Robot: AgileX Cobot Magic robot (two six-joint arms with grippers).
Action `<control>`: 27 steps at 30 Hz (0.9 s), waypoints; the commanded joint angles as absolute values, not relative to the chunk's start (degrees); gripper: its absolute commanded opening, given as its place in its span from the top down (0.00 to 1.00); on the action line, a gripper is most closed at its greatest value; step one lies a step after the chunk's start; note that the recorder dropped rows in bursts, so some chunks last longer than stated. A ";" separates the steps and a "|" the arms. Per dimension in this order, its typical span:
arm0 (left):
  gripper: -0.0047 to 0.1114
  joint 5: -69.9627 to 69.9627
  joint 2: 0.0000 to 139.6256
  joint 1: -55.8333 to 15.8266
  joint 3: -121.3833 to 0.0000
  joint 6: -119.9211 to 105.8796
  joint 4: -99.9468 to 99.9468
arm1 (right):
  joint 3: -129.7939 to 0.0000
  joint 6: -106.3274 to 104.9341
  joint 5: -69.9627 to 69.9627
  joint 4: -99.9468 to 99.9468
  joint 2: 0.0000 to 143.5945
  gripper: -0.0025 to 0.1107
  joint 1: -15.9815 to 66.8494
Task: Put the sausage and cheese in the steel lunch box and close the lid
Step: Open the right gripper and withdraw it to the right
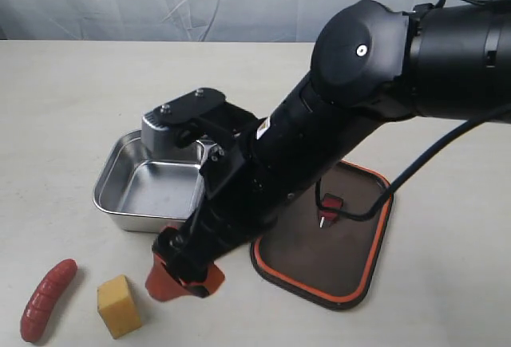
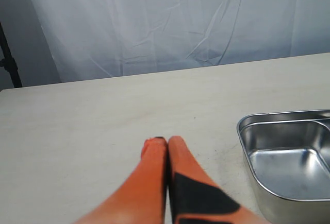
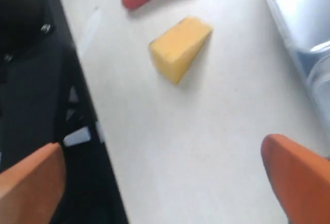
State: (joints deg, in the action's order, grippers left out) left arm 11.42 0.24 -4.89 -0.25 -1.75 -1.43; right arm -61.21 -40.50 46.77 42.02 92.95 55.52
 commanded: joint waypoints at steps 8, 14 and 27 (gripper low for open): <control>0.96 11.02 0.00 -5.29 0.00 -1.75 -1.67 | -61.47 -41.03 38.05 41.24 92.45 0.06 55.41; 0.96 11.02 0.00 -5.29 0.00 -1.75 -1.67 | -61.47 -41.03 36.33 39.25 92.45 0.47 55.41; 0.96 11.02 0.00 -5.29 0.00 -1.75 -1.67 | -61.47 -23.35 19.54 18.82 87.09 0.99 50.86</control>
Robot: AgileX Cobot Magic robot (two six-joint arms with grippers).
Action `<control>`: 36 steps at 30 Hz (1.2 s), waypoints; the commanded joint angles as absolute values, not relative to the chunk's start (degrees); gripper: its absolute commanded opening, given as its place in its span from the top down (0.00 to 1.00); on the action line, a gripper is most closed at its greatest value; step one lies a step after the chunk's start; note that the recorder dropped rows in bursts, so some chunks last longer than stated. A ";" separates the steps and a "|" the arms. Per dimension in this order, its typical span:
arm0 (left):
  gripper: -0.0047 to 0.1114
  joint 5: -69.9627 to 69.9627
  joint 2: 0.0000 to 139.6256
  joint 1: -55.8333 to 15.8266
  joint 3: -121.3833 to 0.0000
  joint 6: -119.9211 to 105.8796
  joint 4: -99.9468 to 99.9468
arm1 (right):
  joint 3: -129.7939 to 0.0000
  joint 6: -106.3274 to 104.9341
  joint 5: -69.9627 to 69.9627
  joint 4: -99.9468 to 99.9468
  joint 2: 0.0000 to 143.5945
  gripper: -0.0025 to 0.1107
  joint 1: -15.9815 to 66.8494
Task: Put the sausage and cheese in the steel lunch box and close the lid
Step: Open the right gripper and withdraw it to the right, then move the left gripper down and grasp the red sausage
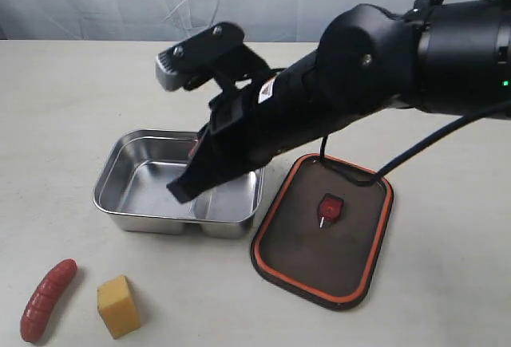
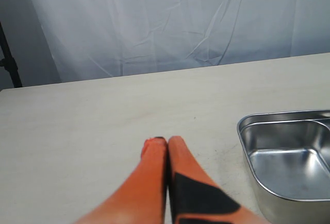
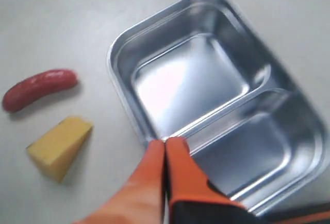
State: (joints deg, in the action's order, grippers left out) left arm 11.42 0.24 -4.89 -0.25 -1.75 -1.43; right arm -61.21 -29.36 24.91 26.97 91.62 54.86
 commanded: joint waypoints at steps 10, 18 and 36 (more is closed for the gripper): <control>0.96 -1.58 0.00 -5.28 0.00 -1.75 -1.67 | -53.76 -23.35 32.21 22.25 55.32 0.99 24.46; 0.96 -5.46 0.00 -5.28 0.00 14.51 15.76 | -27.39 -23.35 23.50 28.73 28.94 0.99 24.60; 0.96 35.53 17.60 -5.28 -25.12 13.17 -1.69 | -15.52 -21.86 15.36 32.30 18.77 0.99 24.60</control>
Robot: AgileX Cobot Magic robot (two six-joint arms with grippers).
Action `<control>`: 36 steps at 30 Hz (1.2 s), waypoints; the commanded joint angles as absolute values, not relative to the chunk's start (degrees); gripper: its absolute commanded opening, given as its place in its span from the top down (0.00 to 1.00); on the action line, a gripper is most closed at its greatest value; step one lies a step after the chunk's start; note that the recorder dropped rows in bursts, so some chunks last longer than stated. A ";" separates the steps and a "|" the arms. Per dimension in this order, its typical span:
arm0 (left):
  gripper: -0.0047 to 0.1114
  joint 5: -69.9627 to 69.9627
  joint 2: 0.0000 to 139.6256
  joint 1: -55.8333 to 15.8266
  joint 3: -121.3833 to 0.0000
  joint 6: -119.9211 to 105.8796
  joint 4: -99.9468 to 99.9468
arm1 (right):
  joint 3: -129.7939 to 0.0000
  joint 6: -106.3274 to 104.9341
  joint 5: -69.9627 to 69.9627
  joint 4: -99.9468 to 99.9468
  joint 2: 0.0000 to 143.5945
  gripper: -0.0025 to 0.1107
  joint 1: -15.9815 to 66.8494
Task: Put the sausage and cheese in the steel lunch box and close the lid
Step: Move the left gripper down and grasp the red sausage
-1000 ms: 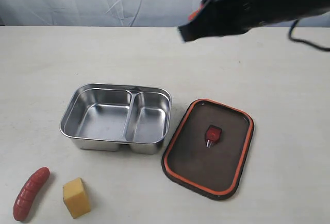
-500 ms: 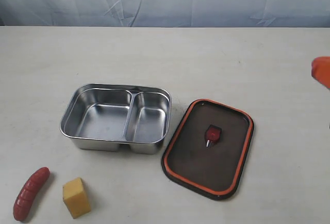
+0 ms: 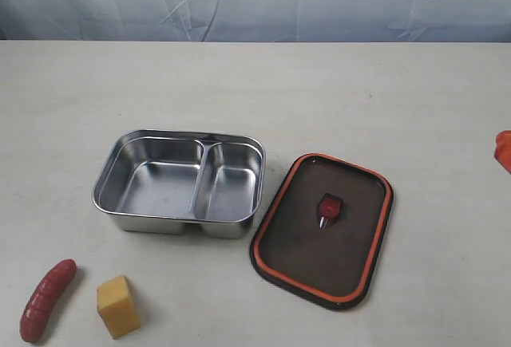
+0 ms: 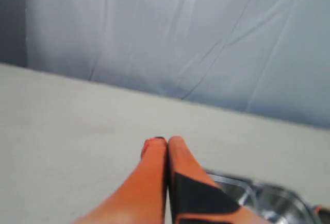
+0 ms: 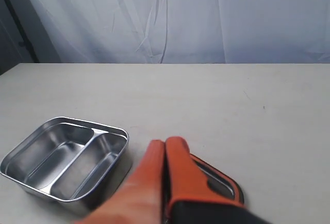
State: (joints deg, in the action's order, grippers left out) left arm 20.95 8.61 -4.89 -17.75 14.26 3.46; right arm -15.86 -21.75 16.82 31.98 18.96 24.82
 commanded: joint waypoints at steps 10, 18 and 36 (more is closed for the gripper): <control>0.96 62.24 53.40 -5.28 -41.15 -0.45 4.78 | -15.52 -21.86 14.99 32.30 18.77 0.99 24.60; 0.96 60.24 66.32 -5.28 -40.90 -2.44 6.19 | -15.52 -21.86 14.99 32.92 18.77 0.99 24.60; 0.68 46.33 75.76 -5.28 -32.04 -20.01 20.56 | -15.18 -21.86 14.84 33.01 18.77 0.99 24.60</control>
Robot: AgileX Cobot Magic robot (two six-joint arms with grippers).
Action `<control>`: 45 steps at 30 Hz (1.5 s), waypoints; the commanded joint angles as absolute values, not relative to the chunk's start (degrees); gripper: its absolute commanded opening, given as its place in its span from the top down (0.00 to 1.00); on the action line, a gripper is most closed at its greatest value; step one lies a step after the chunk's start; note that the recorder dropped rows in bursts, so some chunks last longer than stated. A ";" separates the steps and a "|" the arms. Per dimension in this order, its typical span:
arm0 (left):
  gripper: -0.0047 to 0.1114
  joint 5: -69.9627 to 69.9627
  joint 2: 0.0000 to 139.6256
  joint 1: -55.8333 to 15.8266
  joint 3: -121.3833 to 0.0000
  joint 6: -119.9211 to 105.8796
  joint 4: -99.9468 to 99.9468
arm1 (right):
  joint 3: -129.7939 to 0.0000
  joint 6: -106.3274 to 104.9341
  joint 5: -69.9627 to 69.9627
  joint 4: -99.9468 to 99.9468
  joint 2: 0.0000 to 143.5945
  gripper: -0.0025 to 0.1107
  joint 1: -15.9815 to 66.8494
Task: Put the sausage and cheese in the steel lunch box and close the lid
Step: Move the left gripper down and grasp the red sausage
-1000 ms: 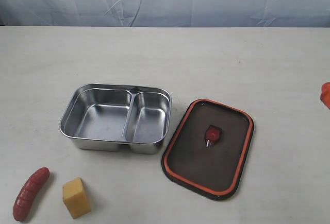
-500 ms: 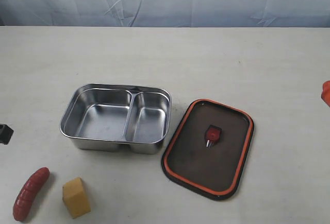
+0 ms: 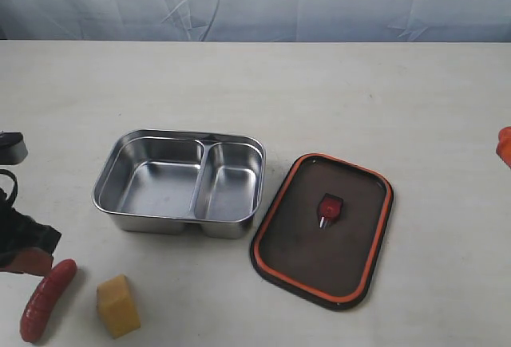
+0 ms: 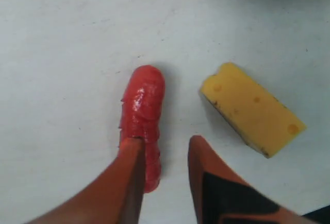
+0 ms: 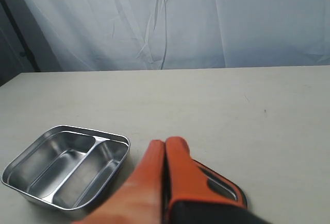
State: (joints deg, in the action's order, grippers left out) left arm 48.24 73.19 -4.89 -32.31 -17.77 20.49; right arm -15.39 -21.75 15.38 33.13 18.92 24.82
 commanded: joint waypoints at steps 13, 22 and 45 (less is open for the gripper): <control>0.67 44.68 90.72 -5.28 -32.04 -19.97 19.50 | -15.18 -21.86 14.97 33.03 18.77 0.99 24.60; 0.83 44.05 95.40 -5.28 -32.04 -19.27 19.78 | -15.18 -21.86 14.97 33.03 18.77 0.99 24.60; 0.96 49.10 91.46 -5.28 -34.30 -16.60 16.96 | -15.18 -21.86 14.97 33.14 18.77 0.99 24.60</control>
State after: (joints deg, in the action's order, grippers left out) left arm 48.53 92.28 -4.89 -34.93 -17.43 18.08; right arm -15.39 -21.75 15.38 33.13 18.92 24.82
